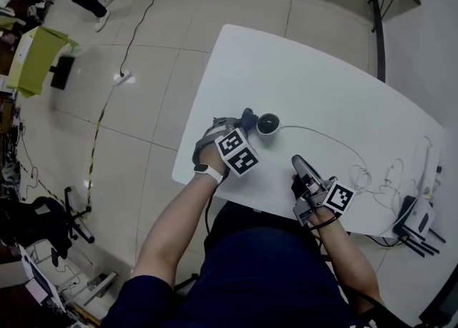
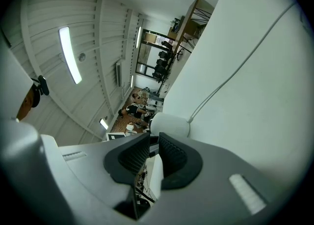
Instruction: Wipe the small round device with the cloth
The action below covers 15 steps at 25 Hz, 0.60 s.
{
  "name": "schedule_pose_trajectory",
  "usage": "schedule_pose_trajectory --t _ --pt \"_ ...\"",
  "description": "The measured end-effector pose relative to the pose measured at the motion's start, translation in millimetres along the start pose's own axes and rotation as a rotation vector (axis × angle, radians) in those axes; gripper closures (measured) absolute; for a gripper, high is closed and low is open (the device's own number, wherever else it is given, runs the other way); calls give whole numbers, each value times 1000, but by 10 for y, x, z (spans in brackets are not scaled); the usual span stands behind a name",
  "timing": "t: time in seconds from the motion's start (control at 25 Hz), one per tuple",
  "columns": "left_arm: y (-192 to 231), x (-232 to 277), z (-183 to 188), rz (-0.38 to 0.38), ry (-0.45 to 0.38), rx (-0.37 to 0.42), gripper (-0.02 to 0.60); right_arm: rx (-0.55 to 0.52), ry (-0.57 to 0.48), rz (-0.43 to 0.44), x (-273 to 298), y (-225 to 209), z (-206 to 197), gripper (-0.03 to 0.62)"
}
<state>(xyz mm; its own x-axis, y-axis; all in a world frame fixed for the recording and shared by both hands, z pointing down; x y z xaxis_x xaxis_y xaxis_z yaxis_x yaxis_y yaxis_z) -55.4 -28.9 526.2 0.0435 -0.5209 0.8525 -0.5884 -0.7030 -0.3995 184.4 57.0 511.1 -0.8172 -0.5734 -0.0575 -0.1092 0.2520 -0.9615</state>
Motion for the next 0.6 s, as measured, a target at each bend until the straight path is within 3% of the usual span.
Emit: schedule_pose_trajectory --t 0.12,0.4,0.6 --pt "-57 -35 -25 -11 26 -71 477 3 21 7 -18 -22 33 530" --pt "-78 -144 -167 -153 55 -450 477 6 78 24 70 -60 76 530" --pt "-116 -204 -229 -153 52 -571 477 17 100 36 138 -68 78 531"
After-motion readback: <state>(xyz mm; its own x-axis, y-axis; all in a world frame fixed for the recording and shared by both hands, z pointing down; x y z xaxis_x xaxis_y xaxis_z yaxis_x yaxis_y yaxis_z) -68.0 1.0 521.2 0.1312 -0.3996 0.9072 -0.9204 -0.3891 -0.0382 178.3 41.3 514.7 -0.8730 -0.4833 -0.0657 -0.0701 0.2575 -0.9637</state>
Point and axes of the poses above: the fingertips, and each gripper's own axes: x forward along the fingers, y to its left, z out of its top, the point moved 10 cm from there along -x, backward along the fingers, and after that the axes turned 15 degrees about z, right-handed, at the moved point
